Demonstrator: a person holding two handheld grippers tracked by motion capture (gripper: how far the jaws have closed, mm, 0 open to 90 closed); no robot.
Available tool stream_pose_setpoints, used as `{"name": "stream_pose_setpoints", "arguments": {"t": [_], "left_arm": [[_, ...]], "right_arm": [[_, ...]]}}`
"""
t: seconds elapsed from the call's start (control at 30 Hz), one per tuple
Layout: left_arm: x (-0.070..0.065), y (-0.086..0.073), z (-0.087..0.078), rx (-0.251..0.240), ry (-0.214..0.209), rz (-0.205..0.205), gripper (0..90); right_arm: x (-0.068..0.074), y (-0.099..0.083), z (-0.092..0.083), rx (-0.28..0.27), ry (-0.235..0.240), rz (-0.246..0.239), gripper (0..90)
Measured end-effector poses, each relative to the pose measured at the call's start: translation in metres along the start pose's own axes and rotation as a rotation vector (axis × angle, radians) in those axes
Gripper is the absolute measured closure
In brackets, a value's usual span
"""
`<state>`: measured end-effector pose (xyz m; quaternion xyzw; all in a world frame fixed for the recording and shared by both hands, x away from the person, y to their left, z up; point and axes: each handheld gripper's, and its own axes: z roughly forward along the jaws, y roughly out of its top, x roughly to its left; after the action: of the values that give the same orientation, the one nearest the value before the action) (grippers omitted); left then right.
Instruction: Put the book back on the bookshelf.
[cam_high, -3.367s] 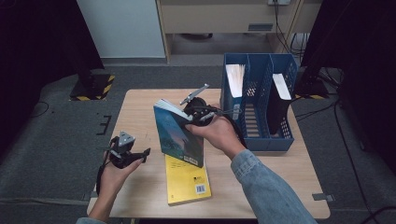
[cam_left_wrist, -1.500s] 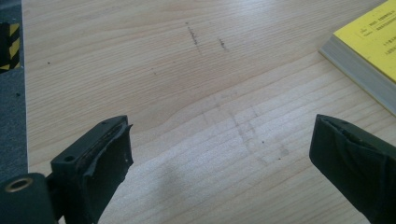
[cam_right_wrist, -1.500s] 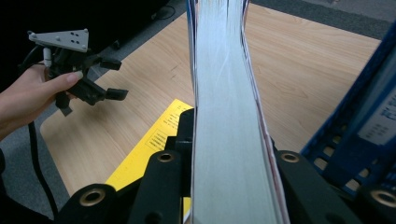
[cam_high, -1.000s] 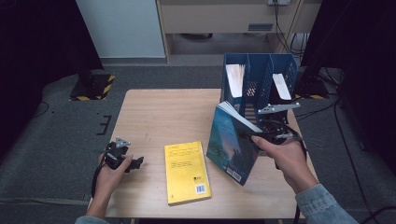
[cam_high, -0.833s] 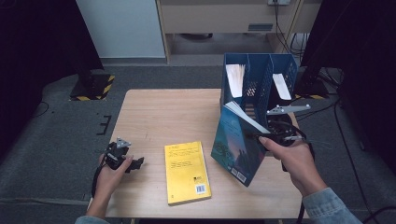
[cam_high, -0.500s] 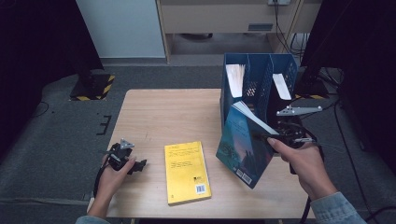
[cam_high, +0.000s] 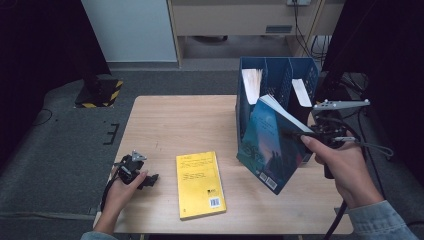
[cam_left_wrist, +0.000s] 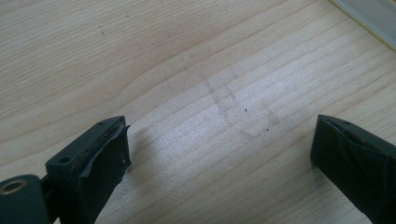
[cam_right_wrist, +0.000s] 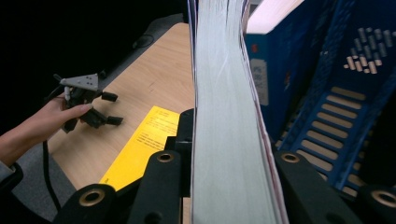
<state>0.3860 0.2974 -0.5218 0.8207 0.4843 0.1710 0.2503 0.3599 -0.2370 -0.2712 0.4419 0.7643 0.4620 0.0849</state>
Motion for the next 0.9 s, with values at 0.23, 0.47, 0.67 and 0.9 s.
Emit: {"name": "stream_pose_setpoints", "arguments": {"t": [0.23, 0.47, 0.67, 0.9], "left_arm": [[-0.001, -0.001, 0.000, 0.006, -0.022, -0.001, 2.3], [-0.001, -0.002, 0.001, 0.007, -0.030, -0.008, 1.8], [-0.001, -0.002, 0.001, 0.012, -0.029, -0.010, 1.7], [-0.004, 0.000, 0.001, 0.022, -0.040, 0.006, 1.4]], "right_arm": [[-0.011, 0.015, -0.014, 0.013, -0.063, 0.001, 73.0], [-0.023, 0.027, -0.022, 0.003, -0.101, 0.024, 72.9], [-0.030, 0.036, -0.023, -0.004, -0.143, 0.024, 72.9], [-0.043, 0.050, -0.016, 0.004, -0.209, 0.027, 72.9]]}}
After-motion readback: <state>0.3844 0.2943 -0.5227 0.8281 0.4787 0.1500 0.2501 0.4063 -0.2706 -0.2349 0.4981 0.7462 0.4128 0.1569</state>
